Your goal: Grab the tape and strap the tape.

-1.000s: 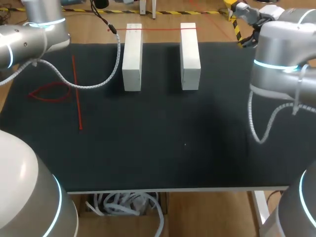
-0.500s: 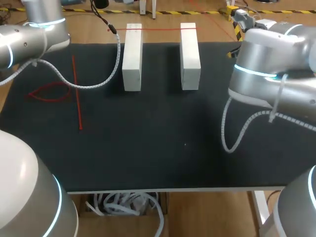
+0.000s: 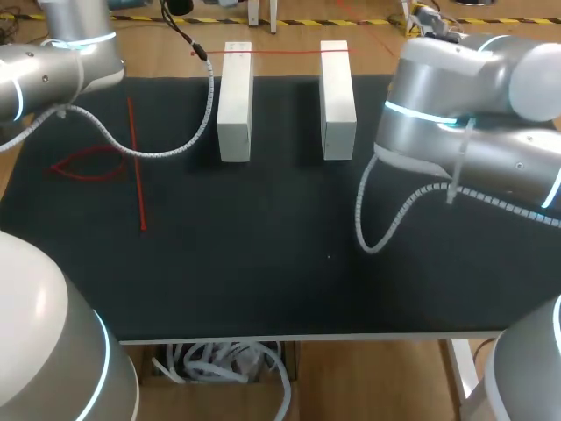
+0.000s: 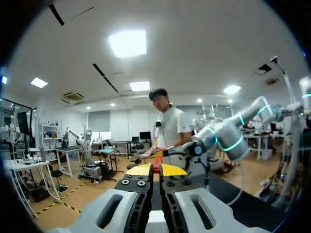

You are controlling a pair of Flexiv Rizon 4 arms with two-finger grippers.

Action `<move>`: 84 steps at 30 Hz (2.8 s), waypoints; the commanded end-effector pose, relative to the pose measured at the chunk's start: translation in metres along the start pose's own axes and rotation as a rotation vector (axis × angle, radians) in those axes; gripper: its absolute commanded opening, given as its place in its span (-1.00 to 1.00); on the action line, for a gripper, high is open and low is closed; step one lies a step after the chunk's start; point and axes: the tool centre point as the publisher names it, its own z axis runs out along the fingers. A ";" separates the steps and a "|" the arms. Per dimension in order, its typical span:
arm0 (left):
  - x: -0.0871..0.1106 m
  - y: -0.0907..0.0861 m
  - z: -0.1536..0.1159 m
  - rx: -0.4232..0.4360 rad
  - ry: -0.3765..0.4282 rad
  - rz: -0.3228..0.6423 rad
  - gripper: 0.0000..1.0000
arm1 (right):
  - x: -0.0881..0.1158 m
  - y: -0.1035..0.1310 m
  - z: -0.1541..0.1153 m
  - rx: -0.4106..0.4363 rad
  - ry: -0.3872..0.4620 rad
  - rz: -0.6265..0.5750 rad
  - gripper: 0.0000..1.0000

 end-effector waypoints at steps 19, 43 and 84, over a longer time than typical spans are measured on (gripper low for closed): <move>0.000 0.000 0.000 -0.001 0.001 0.000 -1.00 | 0.008 0.004 0.011 0.027 0.102 -0.090 1.00; 0.000 0.000 0.000 -0.001 0.001 0.000 -1.00 | 0.003 0.016 0.001 -0.017 0.087 -0.117 0.13; 0.000 0.000 0.000 -0.001 0.001 0.000 -1.00 | 0.006 0.023 0.001 -0.025 0.097 -0.137 -0.36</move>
